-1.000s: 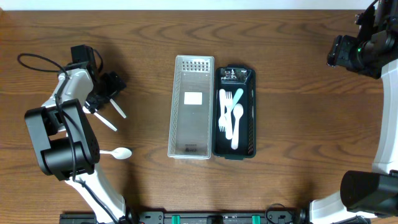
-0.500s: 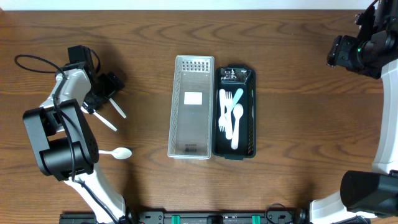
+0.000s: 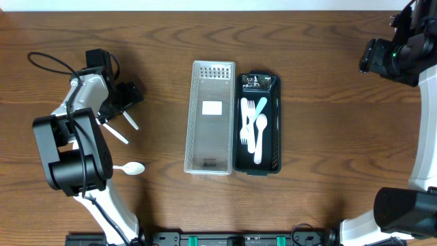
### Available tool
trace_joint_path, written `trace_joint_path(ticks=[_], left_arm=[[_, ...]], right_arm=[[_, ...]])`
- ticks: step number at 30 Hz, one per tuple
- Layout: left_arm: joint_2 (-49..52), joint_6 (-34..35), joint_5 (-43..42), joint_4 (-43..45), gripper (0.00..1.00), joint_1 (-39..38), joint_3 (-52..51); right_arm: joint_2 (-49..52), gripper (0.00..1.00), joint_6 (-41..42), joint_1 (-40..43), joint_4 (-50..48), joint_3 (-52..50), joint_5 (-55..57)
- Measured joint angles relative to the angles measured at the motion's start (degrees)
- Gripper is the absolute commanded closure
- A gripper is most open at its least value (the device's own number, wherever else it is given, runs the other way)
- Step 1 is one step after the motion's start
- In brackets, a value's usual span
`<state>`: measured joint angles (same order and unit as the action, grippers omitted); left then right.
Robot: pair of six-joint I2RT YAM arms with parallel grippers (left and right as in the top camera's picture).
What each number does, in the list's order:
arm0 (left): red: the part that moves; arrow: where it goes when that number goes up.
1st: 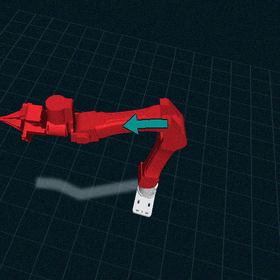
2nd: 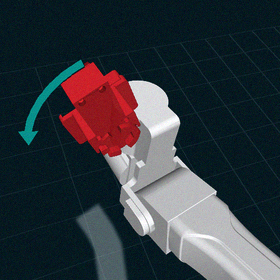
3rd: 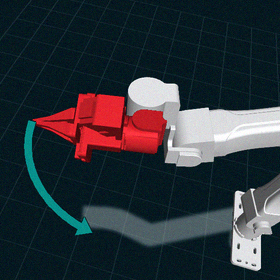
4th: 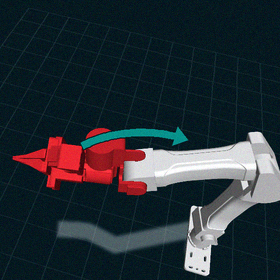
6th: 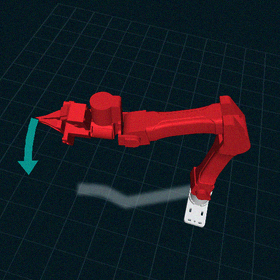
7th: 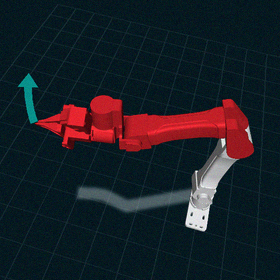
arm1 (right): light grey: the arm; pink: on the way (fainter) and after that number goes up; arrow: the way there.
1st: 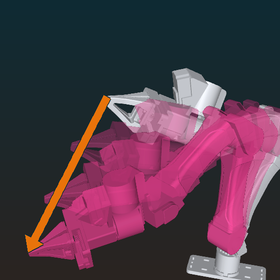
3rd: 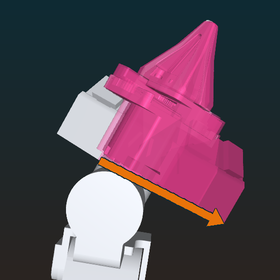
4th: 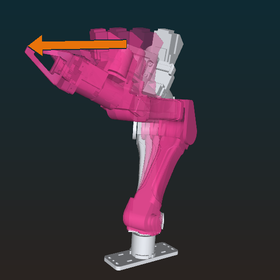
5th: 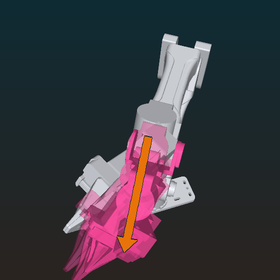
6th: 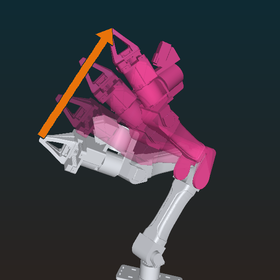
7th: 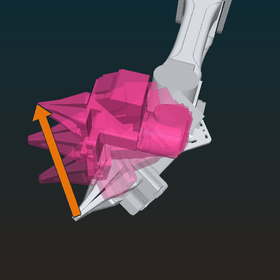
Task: Pack container
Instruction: 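Lower the left gripper onto a white spoon and grasp its handle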
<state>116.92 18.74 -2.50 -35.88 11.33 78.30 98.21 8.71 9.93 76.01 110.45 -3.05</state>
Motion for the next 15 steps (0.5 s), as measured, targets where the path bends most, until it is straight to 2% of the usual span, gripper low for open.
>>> trace_joint_path(ticks=[15], left_arm=[[0.7, -1.2, 1.5, -1.4, 0.02, -0.1, 0.3]], right_arm=[[0.0, 0.28, 0.0, 0.0, 0.0, 0.0, 0.0]])
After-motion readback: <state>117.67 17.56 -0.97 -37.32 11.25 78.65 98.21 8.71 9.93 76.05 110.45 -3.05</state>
